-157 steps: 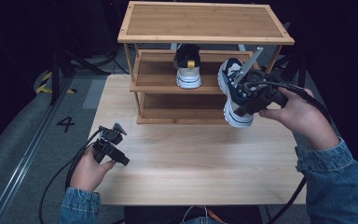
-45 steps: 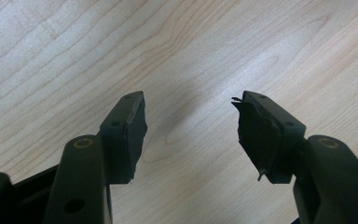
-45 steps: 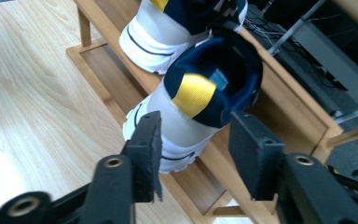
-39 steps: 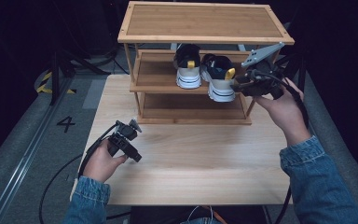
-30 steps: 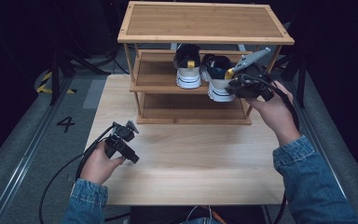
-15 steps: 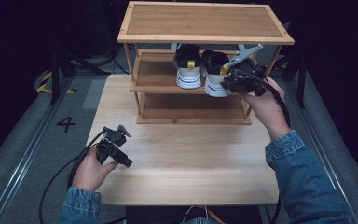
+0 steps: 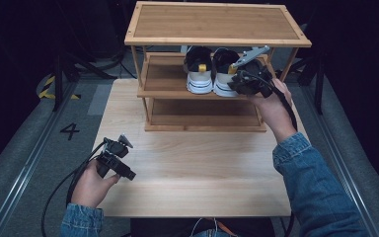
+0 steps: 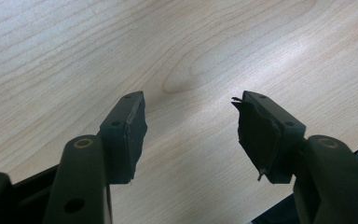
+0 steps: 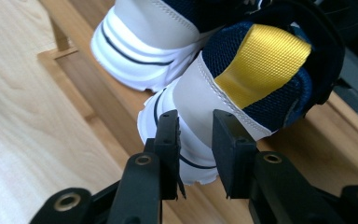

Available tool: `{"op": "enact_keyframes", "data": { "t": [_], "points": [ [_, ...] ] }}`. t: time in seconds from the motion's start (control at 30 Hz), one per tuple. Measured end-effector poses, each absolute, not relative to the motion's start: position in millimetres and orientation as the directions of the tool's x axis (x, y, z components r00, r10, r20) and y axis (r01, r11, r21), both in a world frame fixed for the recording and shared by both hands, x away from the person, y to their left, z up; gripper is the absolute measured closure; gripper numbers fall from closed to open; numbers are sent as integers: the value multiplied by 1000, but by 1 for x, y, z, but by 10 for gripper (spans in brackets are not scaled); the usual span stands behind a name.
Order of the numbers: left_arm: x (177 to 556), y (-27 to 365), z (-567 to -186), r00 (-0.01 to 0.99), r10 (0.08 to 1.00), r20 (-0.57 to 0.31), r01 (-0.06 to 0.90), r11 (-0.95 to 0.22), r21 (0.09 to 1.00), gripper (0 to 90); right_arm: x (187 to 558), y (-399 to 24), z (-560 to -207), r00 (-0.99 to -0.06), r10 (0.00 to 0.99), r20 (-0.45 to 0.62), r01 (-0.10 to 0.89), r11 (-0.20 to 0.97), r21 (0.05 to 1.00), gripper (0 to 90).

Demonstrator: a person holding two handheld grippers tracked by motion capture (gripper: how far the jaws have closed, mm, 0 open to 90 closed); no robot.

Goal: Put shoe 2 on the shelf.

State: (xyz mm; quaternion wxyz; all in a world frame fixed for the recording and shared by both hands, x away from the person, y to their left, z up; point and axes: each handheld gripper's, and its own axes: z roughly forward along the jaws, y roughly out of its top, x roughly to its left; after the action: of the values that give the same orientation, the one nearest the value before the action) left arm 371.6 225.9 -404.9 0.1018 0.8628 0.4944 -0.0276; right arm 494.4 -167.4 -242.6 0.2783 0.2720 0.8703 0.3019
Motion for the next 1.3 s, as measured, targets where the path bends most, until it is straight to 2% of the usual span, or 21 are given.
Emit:
{"op": "enact_keyframes", "data": {
  "t": [0.3, 0.4, 0.63, 1.0, 1.3],
  "points": [
    [371, 228, -404, 505, 850, -151, 861, -485, 152, 420, 501, -165, -247, -683, 653, -327, 308, 664, 682, 666],
    [371, 228, -404, 509, 848, -152, 859, -489, 149, 420, 500, -169, -245, -696, 658, -286, 324, 644, 693, 591],
    [374, 226, -404, 513, 845, -149, 856, -492, 156, 420, 485, -182, -236, -717, 655, -239, 320, 614, 722, 553],
    [385, 215, -402, 538, 829, -150, 840, -513, 180, 419, 450, -226, -236, -724, 668, -173, 350, 571, 742, 518],
    [394, 205, -402, 564, 811, -154, 822, -533, 203, 417, 428, -276, -270, -712, 689, -137, 370, 534, 761, 510]
  ]
}}
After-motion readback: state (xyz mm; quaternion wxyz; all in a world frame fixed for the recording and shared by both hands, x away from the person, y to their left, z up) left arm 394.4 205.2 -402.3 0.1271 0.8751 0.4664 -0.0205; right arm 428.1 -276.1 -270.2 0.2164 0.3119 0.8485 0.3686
